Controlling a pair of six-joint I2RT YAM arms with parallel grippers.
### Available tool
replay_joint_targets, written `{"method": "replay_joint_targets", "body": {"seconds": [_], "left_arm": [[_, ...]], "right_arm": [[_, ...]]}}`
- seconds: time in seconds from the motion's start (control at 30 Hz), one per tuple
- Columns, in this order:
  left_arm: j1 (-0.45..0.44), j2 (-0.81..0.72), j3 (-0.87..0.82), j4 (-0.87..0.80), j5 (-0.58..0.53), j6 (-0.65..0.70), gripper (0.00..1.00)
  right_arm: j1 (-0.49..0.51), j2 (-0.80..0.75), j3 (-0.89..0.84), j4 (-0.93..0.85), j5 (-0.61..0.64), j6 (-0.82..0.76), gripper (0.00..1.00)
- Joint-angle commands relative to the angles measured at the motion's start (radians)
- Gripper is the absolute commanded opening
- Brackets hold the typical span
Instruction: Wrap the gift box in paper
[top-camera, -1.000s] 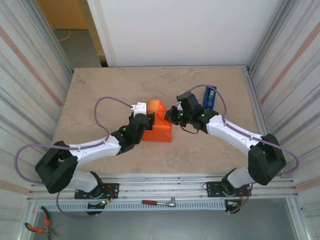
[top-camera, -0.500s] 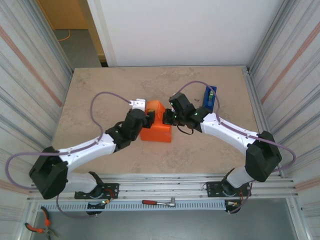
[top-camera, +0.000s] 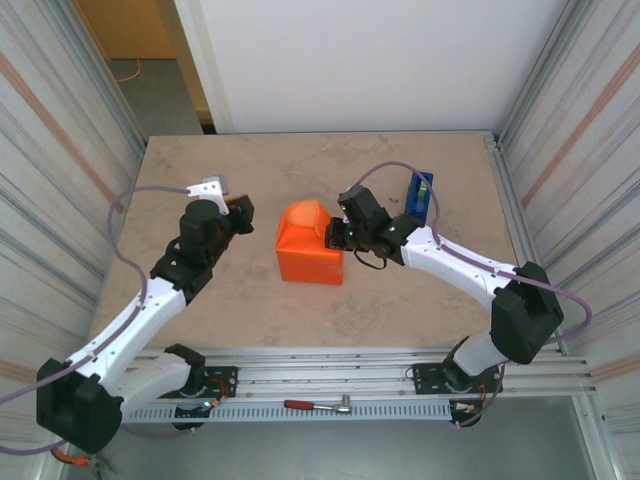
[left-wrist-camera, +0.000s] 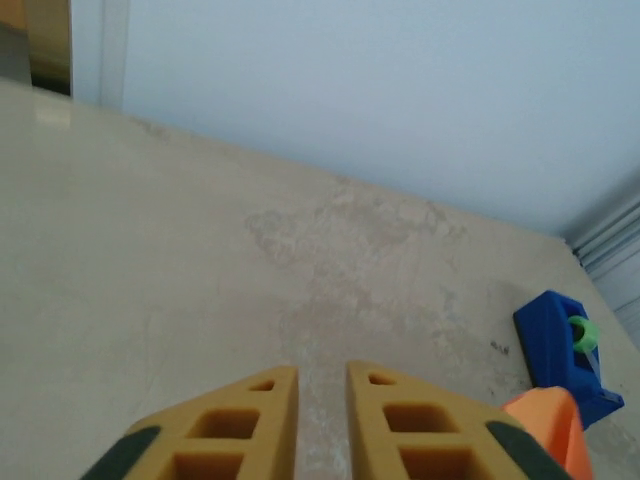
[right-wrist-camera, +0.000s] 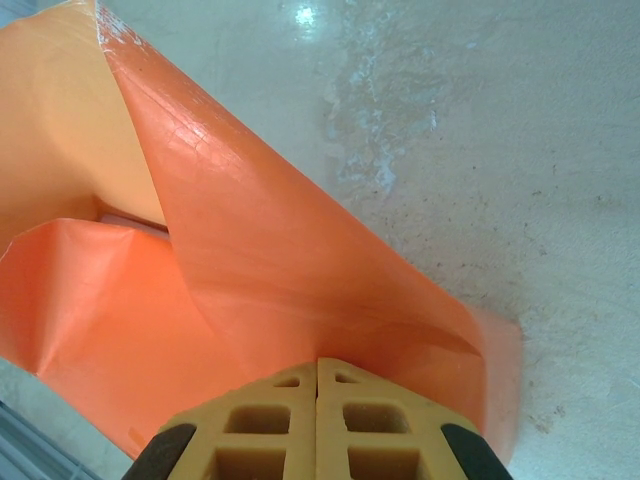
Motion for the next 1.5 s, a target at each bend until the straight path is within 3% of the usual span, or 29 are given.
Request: {"method": "replay_joint_targets", "body": {"seconds": [0.0, 0.23, 0.5, 1.27, 1.47], "left_arm": [[0.007, 0.055, -0.009, 0.010, 0.102, -0.019, 0.17], [0.008, 0.206, 0.040, 0.055, 0.209, -0.013, 0.15], [-0.038, 0.247, 0.047, 0.067, 0.263, -0.015, 0.13], [-0.270, 0.312, 0.152, -0.111, 0.074, 0.011, 0.09], [-0.288, 0.337, 0.153, -0.119, 0.049, -0.022, 0.14]], "right_arm": [[0.021, 0.062, -0.064, -0.110, -0.030, -0.012, 0.00], [0.021, 0.057, -0.073, -0.101, -0.032, -0.008, 0.00], [0.021, 0.059, -0.077, -0.088, -0.036, 0.000, 0.00], [0.021, 0.063, -0.092, -0.063, -0.050, 0.011, 0.00], [0.023, 0.058, -0.100, -0.054, -0.055, 0.018, 0.00]]}}
